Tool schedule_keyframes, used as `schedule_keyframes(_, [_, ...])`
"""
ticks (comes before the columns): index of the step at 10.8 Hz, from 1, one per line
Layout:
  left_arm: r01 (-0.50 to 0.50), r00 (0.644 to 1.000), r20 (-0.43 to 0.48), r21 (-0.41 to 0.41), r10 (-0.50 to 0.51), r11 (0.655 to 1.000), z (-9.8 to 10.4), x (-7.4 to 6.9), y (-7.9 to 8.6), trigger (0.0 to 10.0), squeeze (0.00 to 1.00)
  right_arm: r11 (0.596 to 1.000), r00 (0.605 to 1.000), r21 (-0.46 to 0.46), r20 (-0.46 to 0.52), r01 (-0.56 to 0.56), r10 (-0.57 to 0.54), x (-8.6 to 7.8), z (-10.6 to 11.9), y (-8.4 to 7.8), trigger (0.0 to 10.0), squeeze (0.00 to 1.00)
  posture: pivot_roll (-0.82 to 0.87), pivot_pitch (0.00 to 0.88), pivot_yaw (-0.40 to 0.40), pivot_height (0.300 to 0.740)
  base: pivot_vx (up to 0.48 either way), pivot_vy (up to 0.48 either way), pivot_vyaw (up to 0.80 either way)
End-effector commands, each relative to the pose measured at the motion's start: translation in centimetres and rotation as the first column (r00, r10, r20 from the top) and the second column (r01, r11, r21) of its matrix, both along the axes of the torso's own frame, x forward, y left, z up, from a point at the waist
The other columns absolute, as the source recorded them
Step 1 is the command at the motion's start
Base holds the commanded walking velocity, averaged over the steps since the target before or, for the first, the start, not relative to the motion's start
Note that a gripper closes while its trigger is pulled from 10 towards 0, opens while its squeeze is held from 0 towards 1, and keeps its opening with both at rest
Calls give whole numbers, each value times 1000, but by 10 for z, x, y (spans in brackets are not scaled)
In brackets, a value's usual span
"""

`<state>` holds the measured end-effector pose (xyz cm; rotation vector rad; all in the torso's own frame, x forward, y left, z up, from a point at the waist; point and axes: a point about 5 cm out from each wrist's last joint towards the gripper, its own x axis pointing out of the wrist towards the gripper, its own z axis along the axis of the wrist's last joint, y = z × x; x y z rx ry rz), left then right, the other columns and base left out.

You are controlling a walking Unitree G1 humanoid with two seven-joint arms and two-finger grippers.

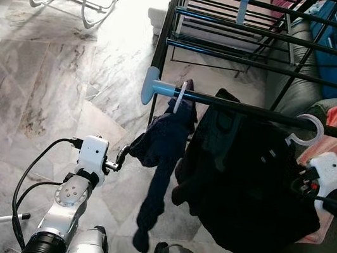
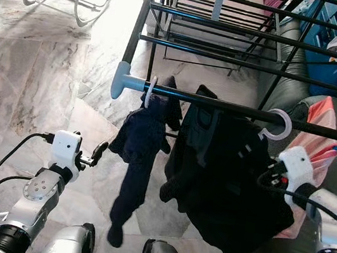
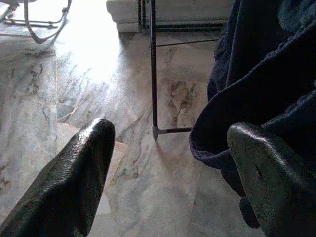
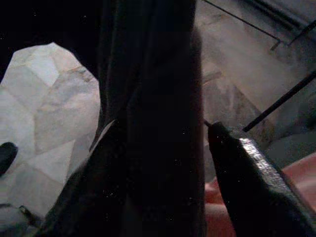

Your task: Hang hanger

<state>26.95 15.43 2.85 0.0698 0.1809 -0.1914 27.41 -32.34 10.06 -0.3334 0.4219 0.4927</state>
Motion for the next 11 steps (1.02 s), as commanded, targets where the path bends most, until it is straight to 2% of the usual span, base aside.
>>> schedule_keyframes(1, [-2, 999, -39, 8, 2, 1000, -8, -5, 0, 10000, 0, 1000, 999, -13, -32, 2, -3, -5, -4, -4, 0, 0, -49, 189, -53, 740, 0, 0, 0])
schedule_keyframes(7, [-1, 999, -39, 13, 2, 1000, -7, -3, -1, 10000, 0, 1000, 1000, -21, -22, 4, -4, -1, -5, -1, 0, 0, -43, 183, -51, 740, 0, 0, 0])
schedule_keyframes(11, [5, 1000, -15, 25, -5, 1000, -2, 2, 0, 10000, 0, 1000, 1000, -8, -15, -24, 23, 8, -5, 10, 0, 0, -31, 213, -36, 740, 0, 0, 0])
